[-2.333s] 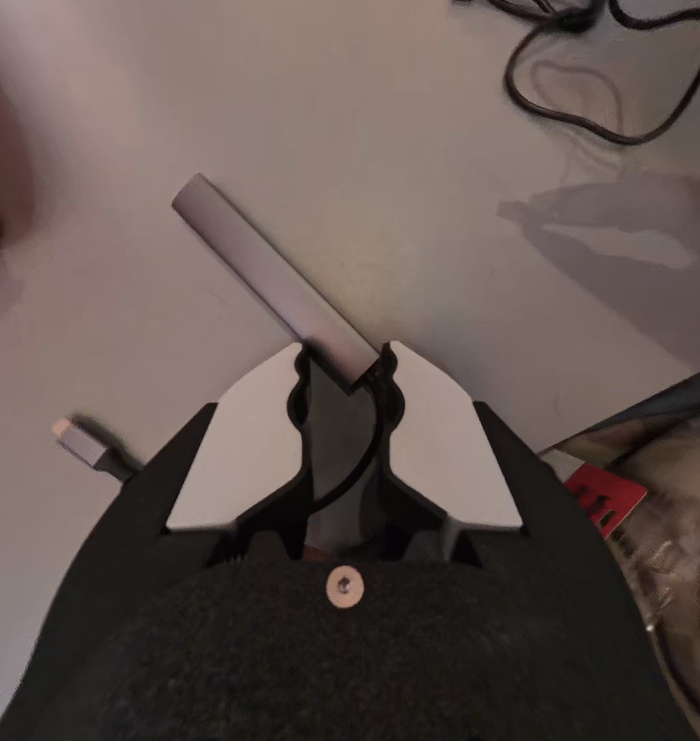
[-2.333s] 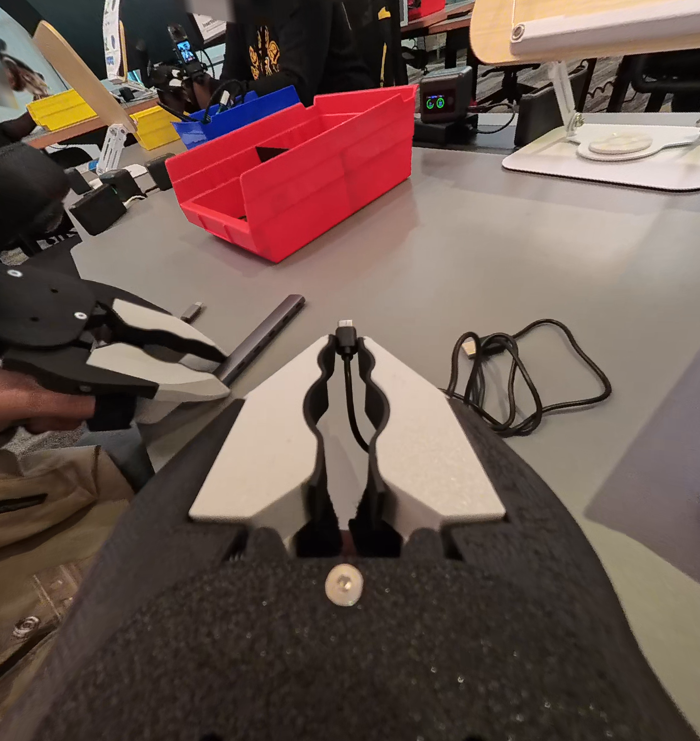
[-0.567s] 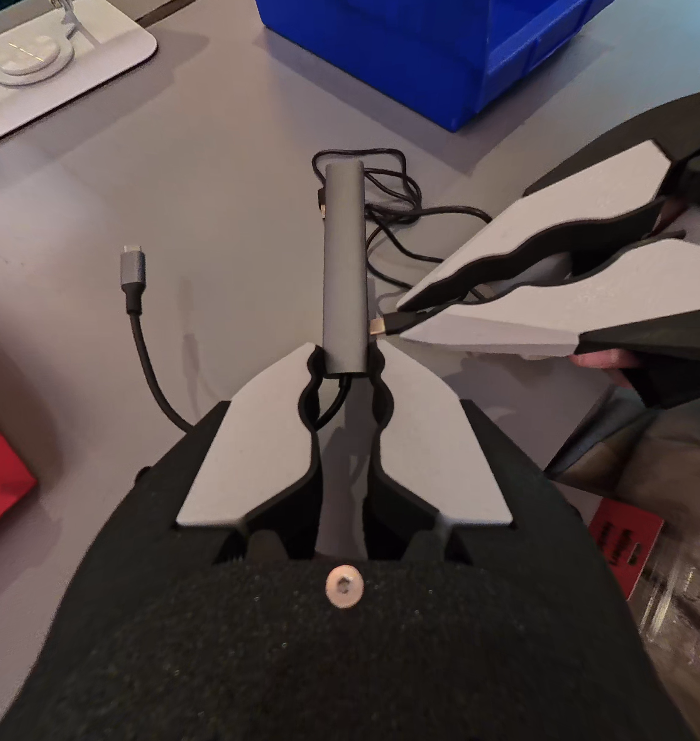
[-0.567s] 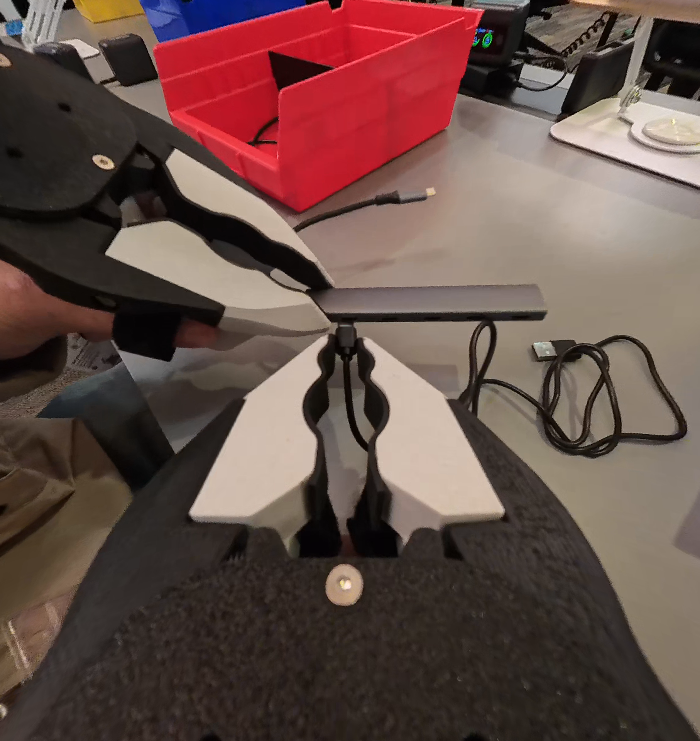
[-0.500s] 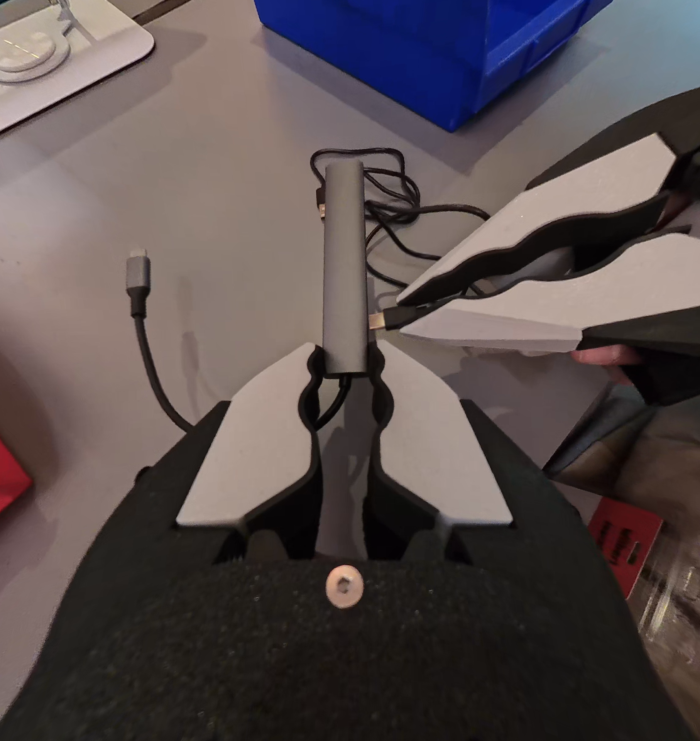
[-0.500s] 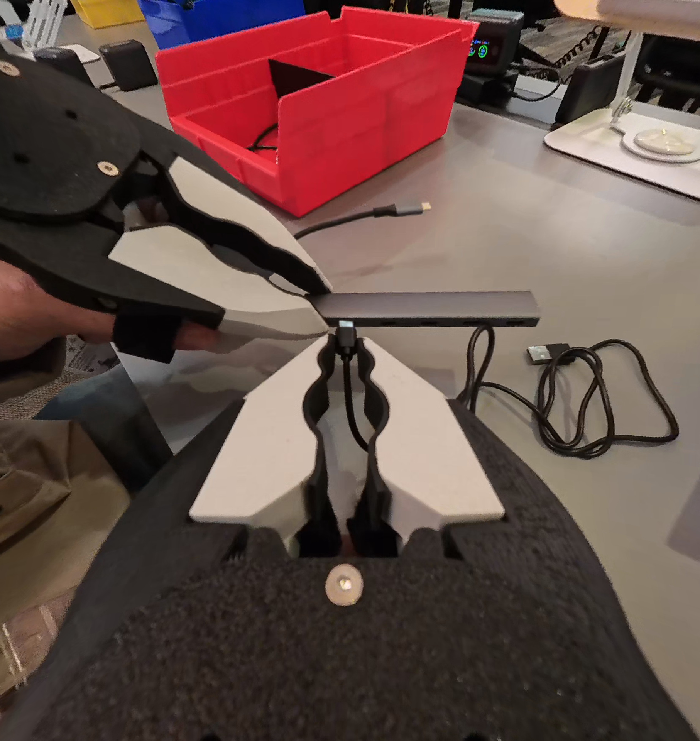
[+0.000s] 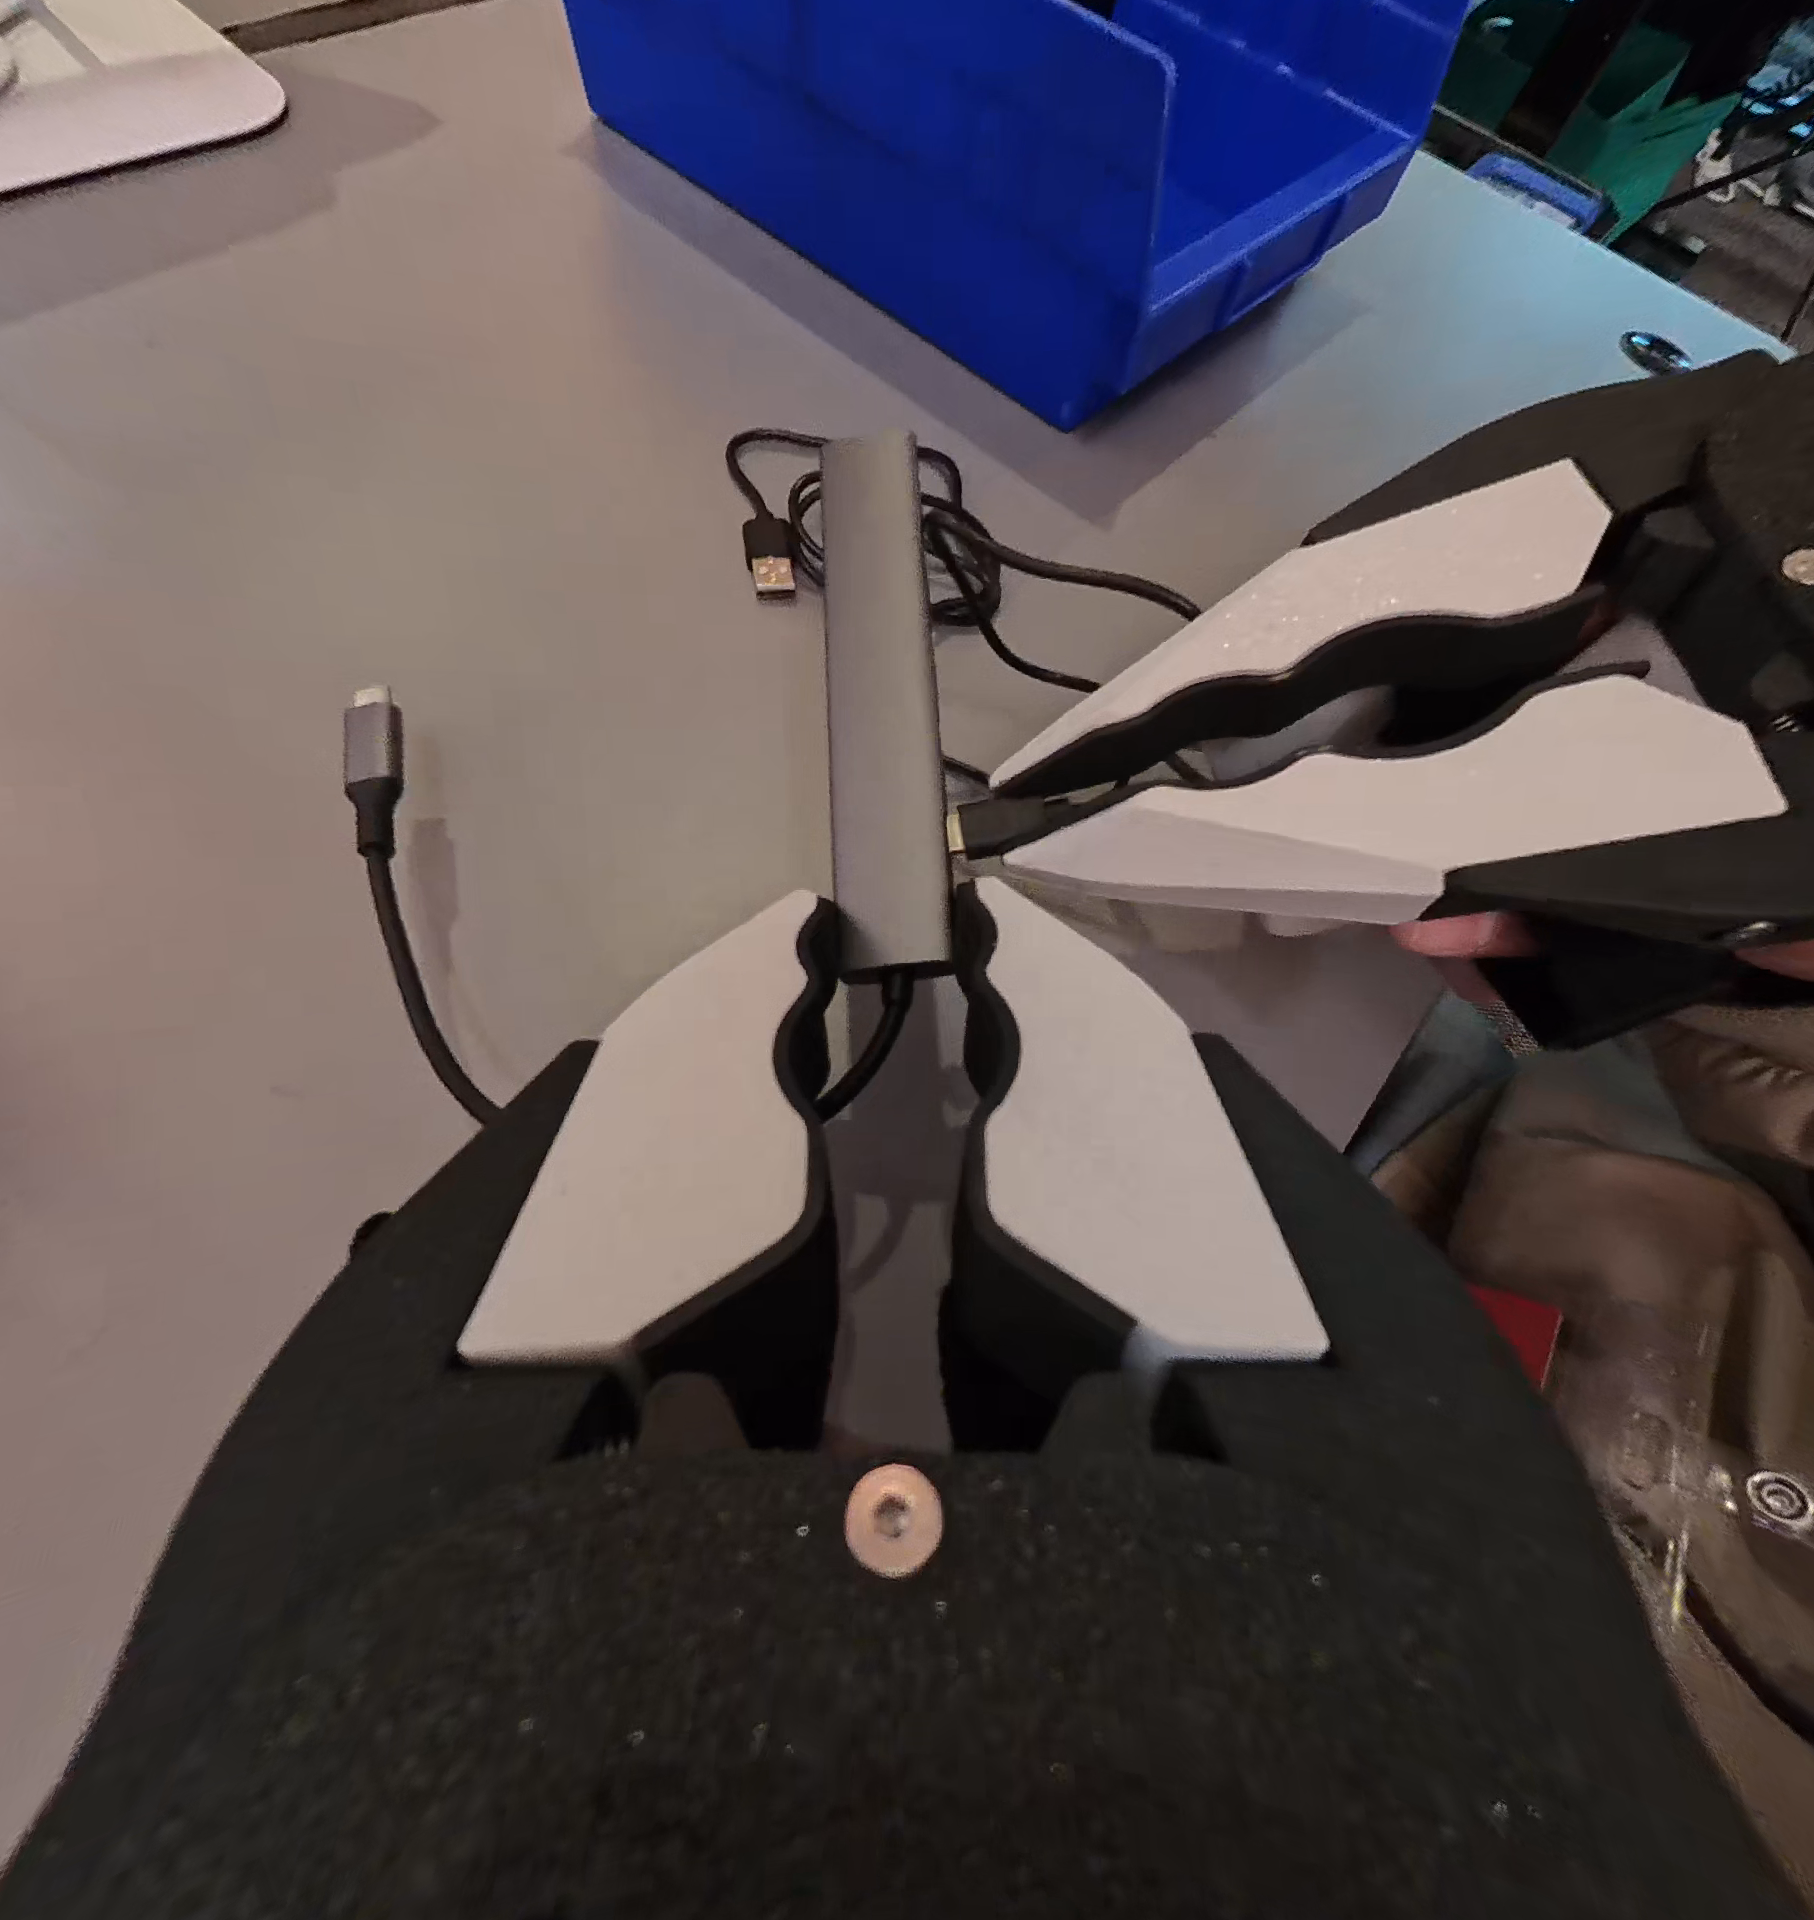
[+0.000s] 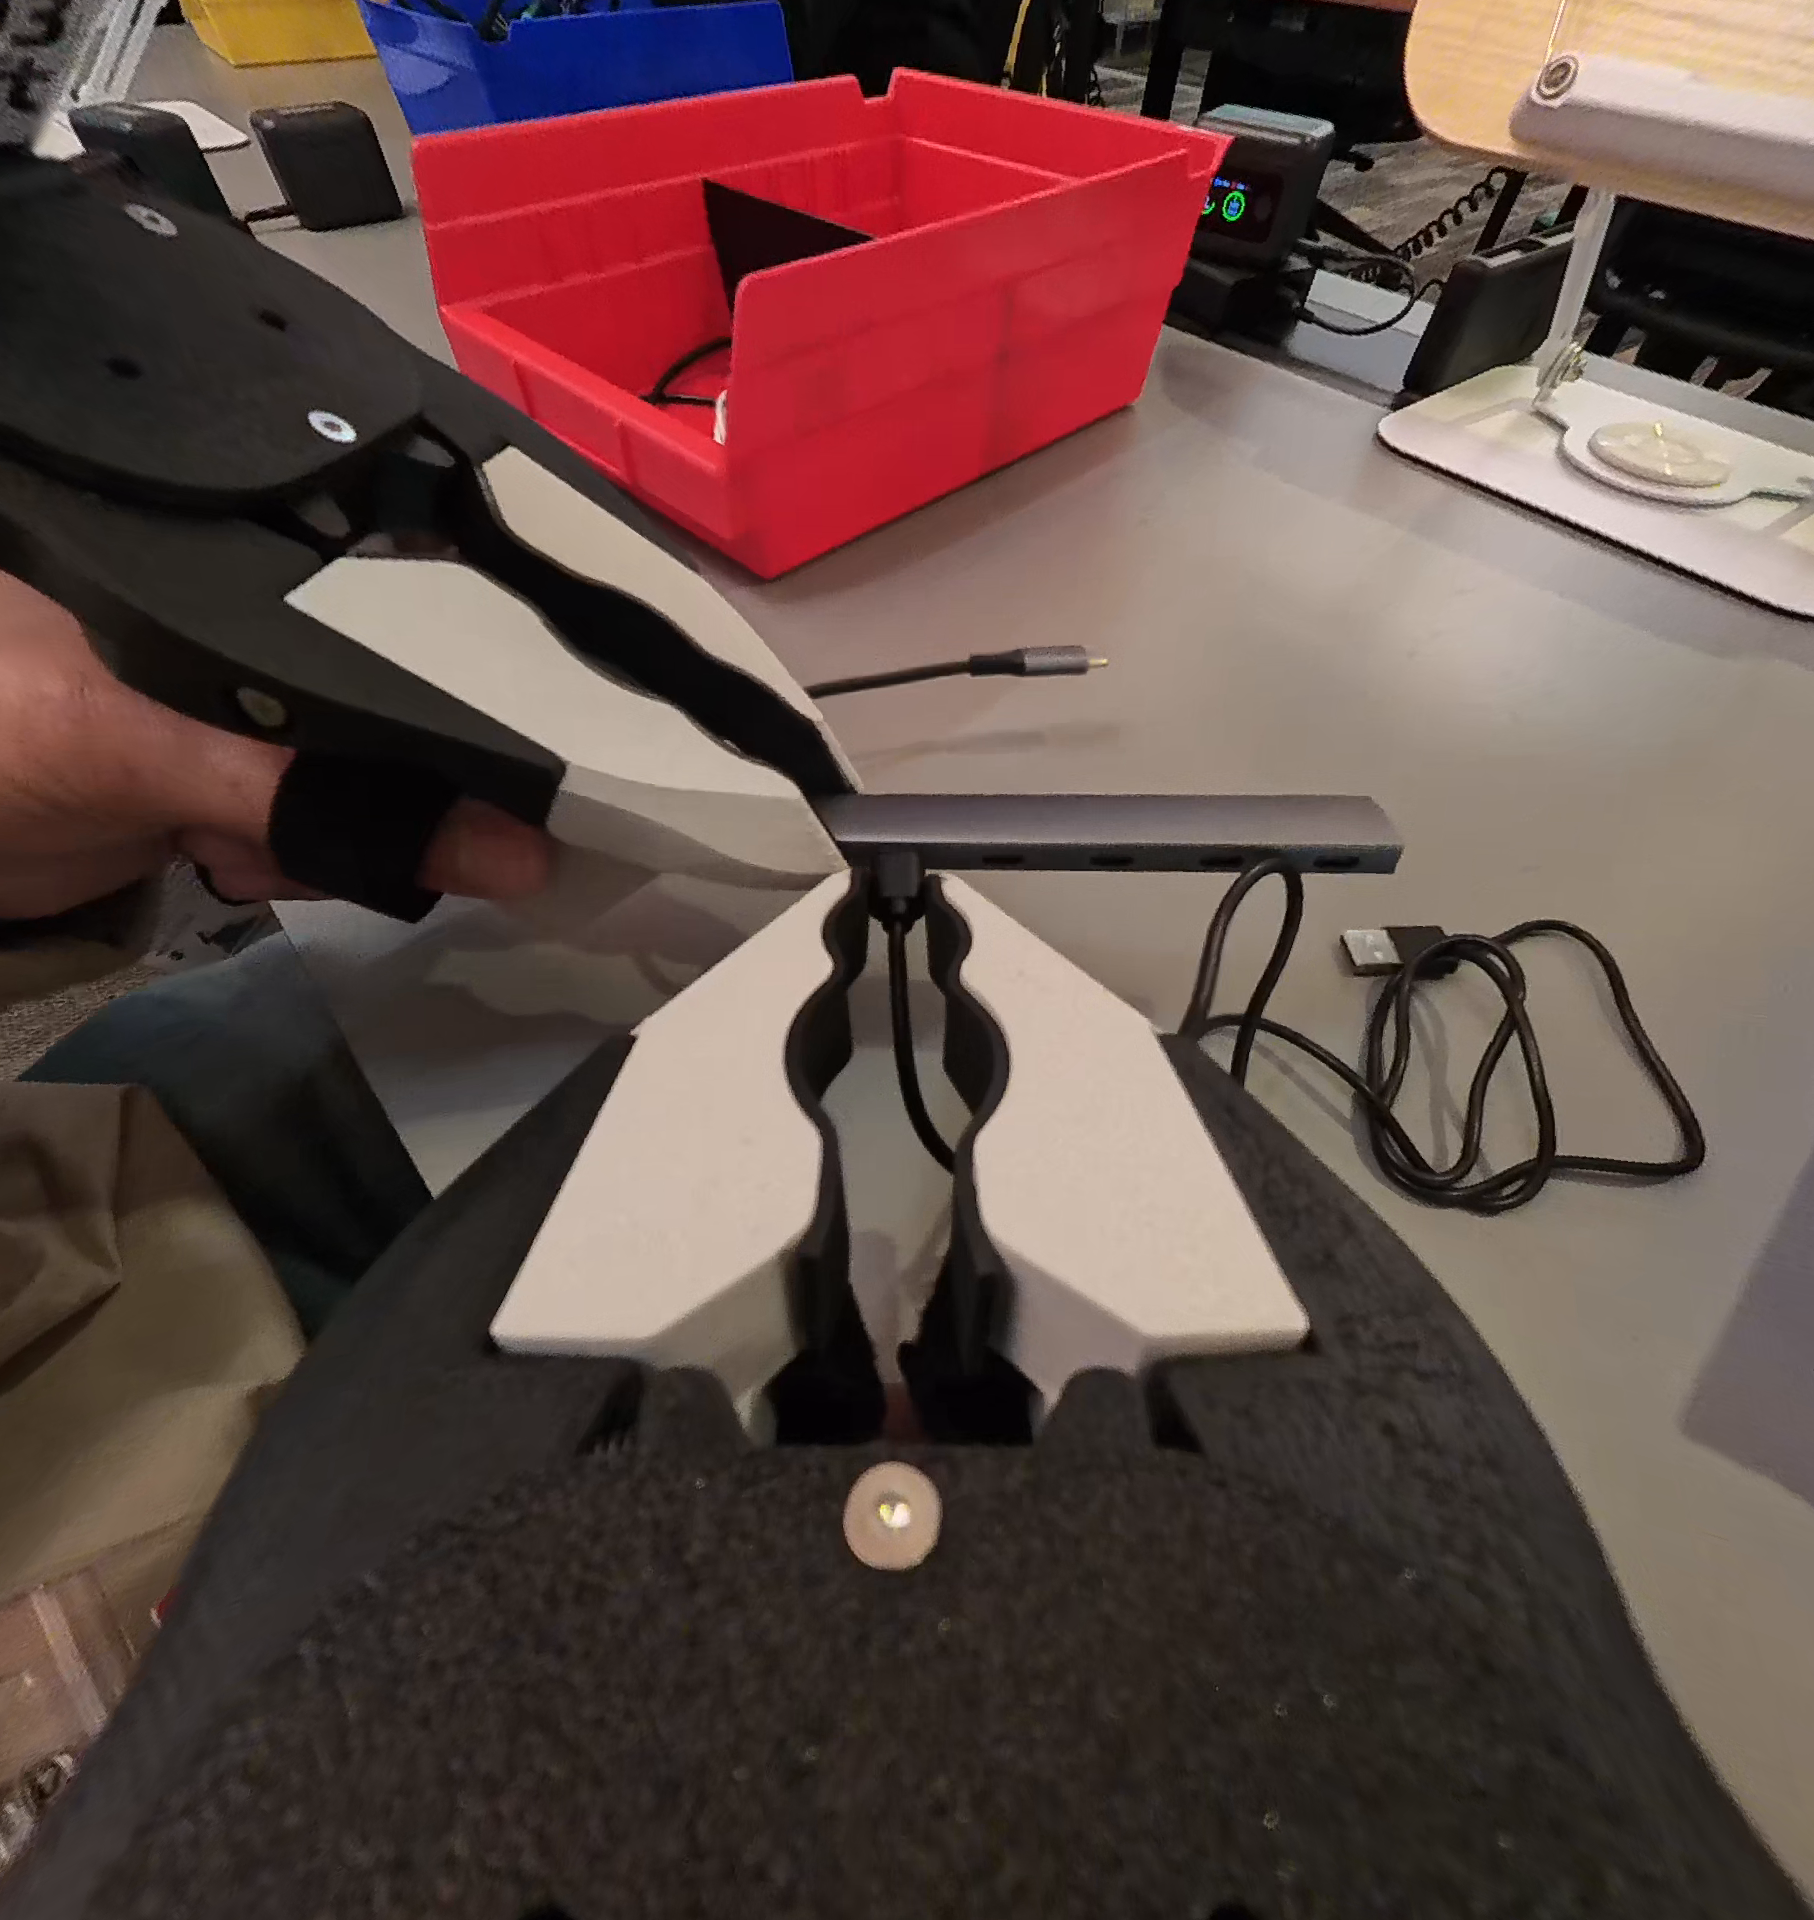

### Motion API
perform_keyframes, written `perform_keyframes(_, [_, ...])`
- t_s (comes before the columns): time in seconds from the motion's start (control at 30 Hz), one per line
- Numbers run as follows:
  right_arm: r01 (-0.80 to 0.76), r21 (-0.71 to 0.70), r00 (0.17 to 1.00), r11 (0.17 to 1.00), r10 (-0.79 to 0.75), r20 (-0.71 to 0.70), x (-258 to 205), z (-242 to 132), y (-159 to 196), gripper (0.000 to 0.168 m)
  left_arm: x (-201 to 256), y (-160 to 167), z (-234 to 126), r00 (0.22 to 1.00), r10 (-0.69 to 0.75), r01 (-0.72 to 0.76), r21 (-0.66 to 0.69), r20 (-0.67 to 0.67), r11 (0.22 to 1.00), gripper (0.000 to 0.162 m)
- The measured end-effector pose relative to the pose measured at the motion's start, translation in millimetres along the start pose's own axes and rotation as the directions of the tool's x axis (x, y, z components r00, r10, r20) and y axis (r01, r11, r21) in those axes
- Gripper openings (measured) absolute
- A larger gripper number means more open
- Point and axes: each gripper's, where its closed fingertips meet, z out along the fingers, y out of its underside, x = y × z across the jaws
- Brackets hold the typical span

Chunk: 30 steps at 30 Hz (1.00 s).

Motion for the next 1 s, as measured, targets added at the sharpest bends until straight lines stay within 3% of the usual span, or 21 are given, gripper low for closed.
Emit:
perform_keyframes(0.43, [0.028,0.031,0.999,0.999,-0.026,-0.045,-1.8,0.6,-6.3,0.009,1.4,-2.6,-3.3,1.0,0.012,-0.013,0.041,0.008,0.999,0.021])
perform_keyframes(0.73, [-0.006,0.025,1.0,1.0,0.006,-0.01,-3.6,4.1,-2.7,0.009,-1.3,-3.4,-5.1,0.991,0.115,-0.117,0.024,0.066,0.993,0.021])
perform_keyframes(0.83, [-0.086,0.038,0.995,0.996,0.084,0.051,-5.5,5.2,-5.3,0.011,-7.3,-5.9,-7.6,0.973,0.19,-0.196,0.037,0.132,0.98,0.022])
perform_keyframes(0.9, [-0.203,0.075,0.974,0.976,0.194,0.117,1.0,-0.5,-12.2,0.022,-15.3,-10.0,-12.8,0.934,0.286,-0.3,0.038,0.215,0.953,0.021])
perform_keyframes(1.0, [-0.501,0.115,0.838,0.858,0.448,0.313,16.5,-13.2,-30.5,0.028,-21.3,-22.2,-26.6,0.857,0.407,-0.451,0.078,0.316,0.889,0.022])
